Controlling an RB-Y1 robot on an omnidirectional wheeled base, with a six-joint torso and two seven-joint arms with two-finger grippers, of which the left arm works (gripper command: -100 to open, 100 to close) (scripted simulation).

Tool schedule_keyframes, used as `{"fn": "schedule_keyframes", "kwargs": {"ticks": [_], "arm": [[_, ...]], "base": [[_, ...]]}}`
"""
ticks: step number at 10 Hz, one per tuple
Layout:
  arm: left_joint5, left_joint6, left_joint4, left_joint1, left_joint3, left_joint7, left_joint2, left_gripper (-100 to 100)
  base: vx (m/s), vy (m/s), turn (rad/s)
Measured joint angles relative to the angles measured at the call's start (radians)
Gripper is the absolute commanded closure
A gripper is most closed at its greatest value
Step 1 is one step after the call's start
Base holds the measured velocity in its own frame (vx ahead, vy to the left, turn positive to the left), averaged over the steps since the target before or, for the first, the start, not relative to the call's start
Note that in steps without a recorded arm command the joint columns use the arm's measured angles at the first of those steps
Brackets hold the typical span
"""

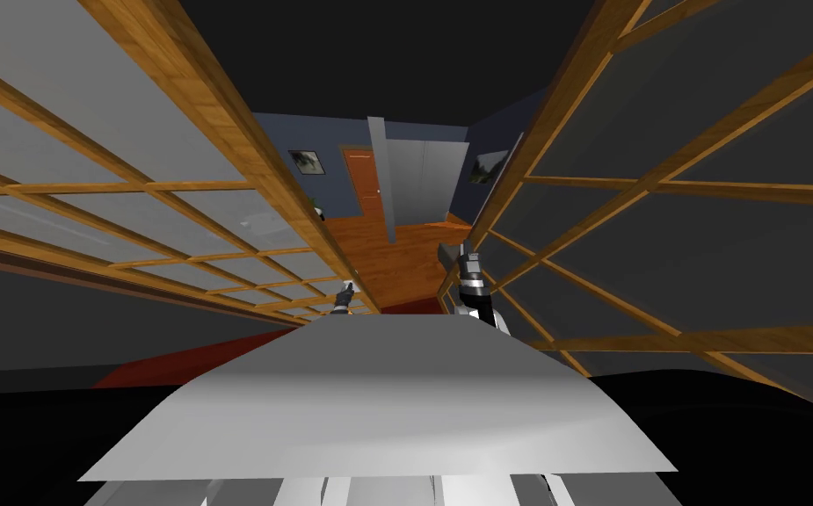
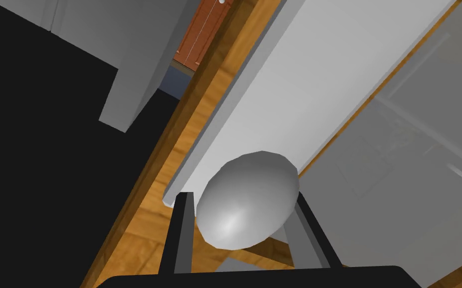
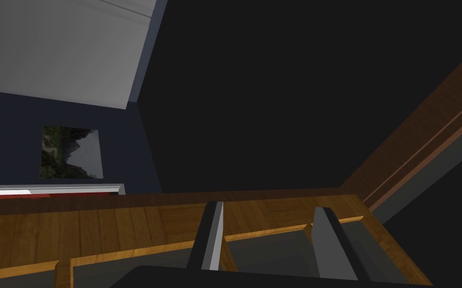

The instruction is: Pull the door open

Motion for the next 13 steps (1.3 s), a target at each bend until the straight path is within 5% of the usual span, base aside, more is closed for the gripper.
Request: {"fn": "schedule_keyframes", "kwargs": {"ticks": [5, 13], "arm": [[0.041, -0.014, 0.027, -0.02, -0.027, 0.12, 0.012, 100], [0.105, -0.004, 0.015, -0.022, -0.072, 0.31, 0.027, 100]], "base": [[-0.029, 0.007, -0.014], [-0.028, 0.007, -0.013]]}}
